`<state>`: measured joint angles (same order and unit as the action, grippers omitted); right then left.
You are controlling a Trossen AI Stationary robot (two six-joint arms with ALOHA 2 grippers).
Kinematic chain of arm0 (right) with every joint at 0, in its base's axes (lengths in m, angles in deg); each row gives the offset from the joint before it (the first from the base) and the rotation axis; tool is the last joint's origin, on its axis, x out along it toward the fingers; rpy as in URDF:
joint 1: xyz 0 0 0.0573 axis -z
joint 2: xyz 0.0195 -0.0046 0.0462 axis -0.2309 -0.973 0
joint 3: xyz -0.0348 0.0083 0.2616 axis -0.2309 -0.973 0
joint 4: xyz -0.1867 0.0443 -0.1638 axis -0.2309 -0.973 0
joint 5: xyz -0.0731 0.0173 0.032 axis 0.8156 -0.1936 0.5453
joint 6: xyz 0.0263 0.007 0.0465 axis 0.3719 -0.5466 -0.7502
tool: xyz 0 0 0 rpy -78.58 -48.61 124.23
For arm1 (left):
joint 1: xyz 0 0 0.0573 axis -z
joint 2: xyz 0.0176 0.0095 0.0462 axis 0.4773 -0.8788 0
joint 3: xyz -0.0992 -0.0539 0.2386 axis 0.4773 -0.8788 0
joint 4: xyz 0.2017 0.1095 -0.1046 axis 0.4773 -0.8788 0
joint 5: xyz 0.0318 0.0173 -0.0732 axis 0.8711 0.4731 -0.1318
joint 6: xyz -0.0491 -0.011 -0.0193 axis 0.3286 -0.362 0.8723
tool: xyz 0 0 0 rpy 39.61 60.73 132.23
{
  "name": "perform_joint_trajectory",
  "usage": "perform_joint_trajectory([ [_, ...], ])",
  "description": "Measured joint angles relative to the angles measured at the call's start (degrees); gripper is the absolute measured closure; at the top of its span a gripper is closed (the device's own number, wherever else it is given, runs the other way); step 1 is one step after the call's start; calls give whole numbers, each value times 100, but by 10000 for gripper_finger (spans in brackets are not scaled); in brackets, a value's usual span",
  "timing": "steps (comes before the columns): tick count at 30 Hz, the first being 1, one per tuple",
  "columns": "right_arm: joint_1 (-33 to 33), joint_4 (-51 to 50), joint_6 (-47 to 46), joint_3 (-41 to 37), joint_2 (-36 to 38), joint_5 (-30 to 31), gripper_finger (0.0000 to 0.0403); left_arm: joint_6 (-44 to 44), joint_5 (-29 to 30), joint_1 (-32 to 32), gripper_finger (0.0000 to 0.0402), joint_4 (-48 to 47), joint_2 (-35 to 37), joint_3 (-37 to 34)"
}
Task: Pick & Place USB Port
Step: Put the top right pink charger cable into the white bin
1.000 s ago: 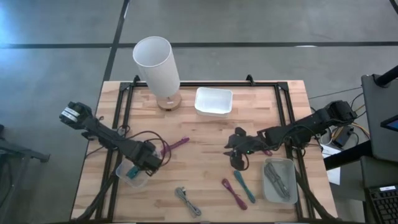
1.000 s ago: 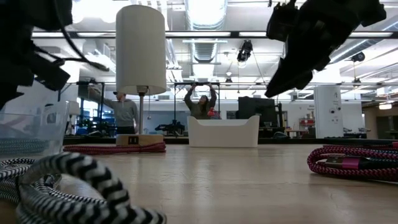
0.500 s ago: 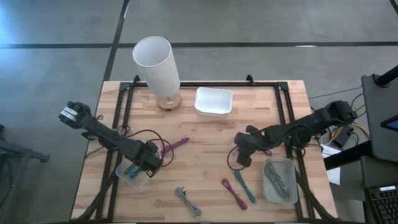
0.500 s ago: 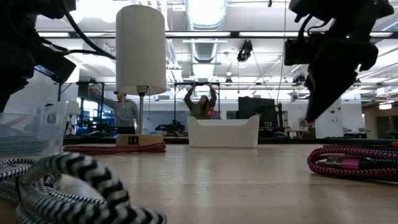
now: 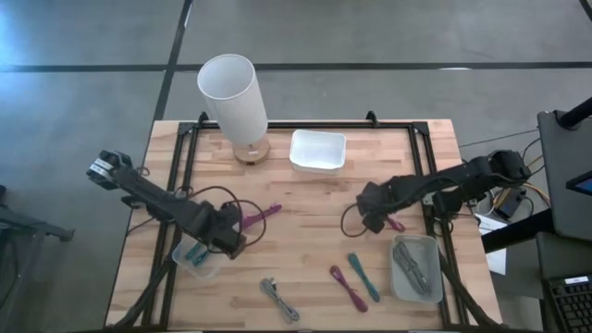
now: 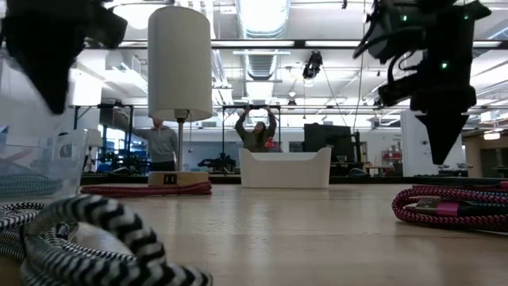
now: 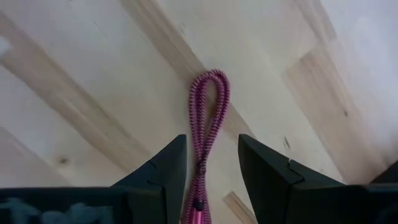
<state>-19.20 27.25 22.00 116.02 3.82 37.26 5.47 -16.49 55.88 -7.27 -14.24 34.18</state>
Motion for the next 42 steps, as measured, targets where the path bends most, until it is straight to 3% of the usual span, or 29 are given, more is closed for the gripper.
perform_joint_trajectory([
  [5,217,13,37,-146,0,-96,264,-405,954,0,289,-199,0,485],
  [10,245,471,62,-294,0,-379,264,-738,1403,0,289,-199,0,669],
  [17,256,684,-132,-742,0,-381,264,-743,1464,0,289,-204,-2,665],
  [26,250,1740,-153,-1163,15,-445,267,-744,1479,0,289,-204,-2,663],
  [29,253,1736,-151,-1218,15,-433,286,-745,1481,0,289,-204,-4,663],
  [37,254,1717,-15,-1135,4,-456,383,-745,1483,0,289,-204,-4,661],
  [42,247,1722,257,-820,-22,-569,386,-748,1514,0,289,-204,-7,658],
])
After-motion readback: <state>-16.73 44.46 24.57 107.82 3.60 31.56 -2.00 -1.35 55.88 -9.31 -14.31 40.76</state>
